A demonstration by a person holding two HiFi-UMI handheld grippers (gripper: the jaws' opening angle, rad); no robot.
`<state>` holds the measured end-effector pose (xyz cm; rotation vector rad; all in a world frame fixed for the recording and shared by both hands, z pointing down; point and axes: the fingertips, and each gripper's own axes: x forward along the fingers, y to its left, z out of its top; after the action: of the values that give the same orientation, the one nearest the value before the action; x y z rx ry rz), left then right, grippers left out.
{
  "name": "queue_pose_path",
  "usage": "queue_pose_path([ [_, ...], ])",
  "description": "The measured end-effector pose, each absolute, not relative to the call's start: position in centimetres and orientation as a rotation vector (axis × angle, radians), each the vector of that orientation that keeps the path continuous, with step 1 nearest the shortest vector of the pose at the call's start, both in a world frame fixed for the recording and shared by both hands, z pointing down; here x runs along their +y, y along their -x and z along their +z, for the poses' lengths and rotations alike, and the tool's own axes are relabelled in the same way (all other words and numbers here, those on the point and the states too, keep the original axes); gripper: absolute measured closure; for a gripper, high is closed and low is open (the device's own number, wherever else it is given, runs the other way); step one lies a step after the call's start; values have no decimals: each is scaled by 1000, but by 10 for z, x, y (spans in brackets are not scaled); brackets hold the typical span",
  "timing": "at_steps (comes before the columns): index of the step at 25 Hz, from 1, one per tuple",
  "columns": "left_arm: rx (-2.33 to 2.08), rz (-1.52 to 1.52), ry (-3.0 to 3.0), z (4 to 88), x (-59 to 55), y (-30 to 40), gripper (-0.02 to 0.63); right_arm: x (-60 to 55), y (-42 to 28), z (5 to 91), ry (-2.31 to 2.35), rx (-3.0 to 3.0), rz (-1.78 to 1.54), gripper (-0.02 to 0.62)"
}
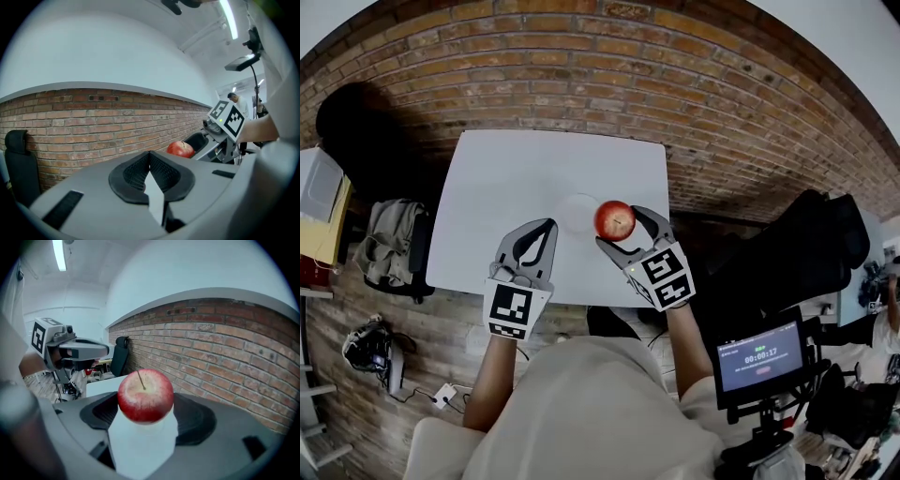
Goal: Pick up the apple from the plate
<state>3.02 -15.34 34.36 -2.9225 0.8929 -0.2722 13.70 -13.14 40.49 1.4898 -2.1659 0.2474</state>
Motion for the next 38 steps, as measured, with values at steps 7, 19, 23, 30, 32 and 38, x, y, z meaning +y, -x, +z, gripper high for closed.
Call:
queue_pose_path([
  [7, 842, -250, 2917, 336, -150, -36, 600, -127, -142, 385, -1563, -2184, 224, 227],
  [19, 790, -222, 2906, 324, -144, -43, 600, -117, -144, 371, -1608, -2181, 185, 230],
  [23, 775, -220, 2906, 323, -144, -45, 600, -116, -145, 367, -1626, -2174, 169, 230],
  [30, 756, -229, 2909, 325, -145, -49, 600, -118, -146, 361, -1639, -2181, 158, 230],
  [32, 751, -233, 2910, 326, -145, -49, 600, -118, -146, 360, -1642, -2182, 155, 230],
  [38, 746, -239, 2906, 326, -142, -50, 600, -116, -144, 355, -1644, -2187, 141, 230],
])
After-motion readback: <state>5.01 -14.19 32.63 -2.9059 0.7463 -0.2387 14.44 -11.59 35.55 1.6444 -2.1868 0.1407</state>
